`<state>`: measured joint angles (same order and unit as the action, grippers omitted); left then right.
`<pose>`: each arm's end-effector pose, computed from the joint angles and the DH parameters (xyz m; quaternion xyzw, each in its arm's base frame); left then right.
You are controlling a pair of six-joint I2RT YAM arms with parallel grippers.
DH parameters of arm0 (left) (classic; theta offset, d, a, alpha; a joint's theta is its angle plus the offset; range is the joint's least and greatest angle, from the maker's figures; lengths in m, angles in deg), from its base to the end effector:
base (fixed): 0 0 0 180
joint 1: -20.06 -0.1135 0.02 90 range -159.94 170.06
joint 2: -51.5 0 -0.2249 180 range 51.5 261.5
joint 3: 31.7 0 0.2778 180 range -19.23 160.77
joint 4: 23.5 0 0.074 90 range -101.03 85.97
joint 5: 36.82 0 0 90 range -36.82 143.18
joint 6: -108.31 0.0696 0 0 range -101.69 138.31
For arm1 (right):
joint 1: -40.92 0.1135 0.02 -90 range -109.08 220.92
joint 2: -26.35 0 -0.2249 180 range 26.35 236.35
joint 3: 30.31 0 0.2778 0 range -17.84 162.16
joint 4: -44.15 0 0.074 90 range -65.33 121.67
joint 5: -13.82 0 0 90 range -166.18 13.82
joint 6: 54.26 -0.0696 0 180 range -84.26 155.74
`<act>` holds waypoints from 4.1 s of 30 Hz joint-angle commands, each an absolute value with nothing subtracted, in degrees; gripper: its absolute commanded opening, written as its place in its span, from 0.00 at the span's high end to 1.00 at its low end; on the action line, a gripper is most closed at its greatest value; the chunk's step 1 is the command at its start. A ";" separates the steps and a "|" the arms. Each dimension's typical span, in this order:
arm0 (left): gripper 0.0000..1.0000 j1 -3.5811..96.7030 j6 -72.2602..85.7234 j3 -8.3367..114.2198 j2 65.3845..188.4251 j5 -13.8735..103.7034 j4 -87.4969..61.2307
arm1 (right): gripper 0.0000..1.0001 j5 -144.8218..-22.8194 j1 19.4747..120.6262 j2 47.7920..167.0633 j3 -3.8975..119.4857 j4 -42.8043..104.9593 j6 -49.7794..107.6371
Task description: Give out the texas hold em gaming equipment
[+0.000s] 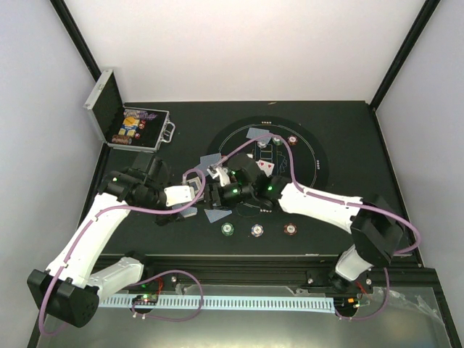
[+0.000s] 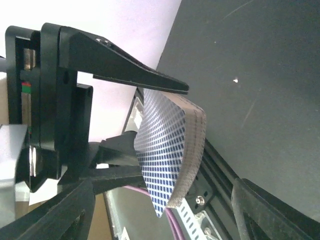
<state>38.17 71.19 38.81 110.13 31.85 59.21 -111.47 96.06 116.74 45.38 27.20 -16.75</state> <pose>0.2016 -0.0926 0.2316 0.5877 0.7710 -0.1253 0.2107 0.1965 0.3525 0.1993 -0.1670 0.8284 0.5312 0.0607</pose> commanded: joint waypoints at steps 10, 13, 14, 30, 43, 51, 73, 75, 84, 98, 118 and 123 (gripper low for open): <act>0.98 38.08 71.05 41.50 110.15 30.37 59.27 | 0.30 -115.39 98.11 123.71 46.85 38.46 -25.49; 0.98 38.08 71.05 41.35 110.19 30.33 59.28 | 0.30 -115.96 98.81 125.54 47.42 40.53 -27.08; 0.98 38.08 71.05 41.33 110.23 30.33 59.23 | 0.30 -115.98 98.96 126.02 47.66 40.87 -27.46; 0.99 38.08 71.23 41.28 109.97 30.60 59.45 | 0.41 -112.09 97.13 127.10 43.30 43.32 -33.00; 0.98 38.12 71.31 41.31 110.05 31.05 59.26 | 0.67 -109.84 95.15 122.01 41.00 37.25 -29.43; 0.98 38.07 71.31 41.18 109.98 31.11 59.20 | 0.70 -107.66 95.11 120.37 41.40 30.82 -25.82; 0.98 38.08 71.37 39.75 110.05 32.11 58.40 | 0.99 -107.58 89.49 108.91 36.44 29.65 -26.13; 0.98 38.08 71.40 39.66 110.04 32.30 58.40 | 0.99 -109.98 86.02 106.89 34.52 30.65 -25.61; 0.98 38.08 71.40 39.97 110.02 32.26 58.94 | 0.99 -115.56 63.37 106.76 33.77 19.00 -11.56; 0.99 38.08 71.13 39.90 110.03 31.99 59.21 | 0.99 -112.67 47.66 131.40 47.92 8.85 4.71; 0.98 38.08 71.49 39.88 109.77 32.02 59.46 | 0.55 -102.87 47.55 139.12 57.52 0.90 10.66; 0.98 38.08 71.25 40.03 110.06 31.75 59.15 | 0.44 -95.28 48.25 134.42 57.81 -2.31 11.44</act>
<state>38.17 71.22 38.81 110.37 32.23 59.05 -102.05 47.64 139.73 56.92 0.69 10.27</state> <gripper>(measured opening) 0.665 0.540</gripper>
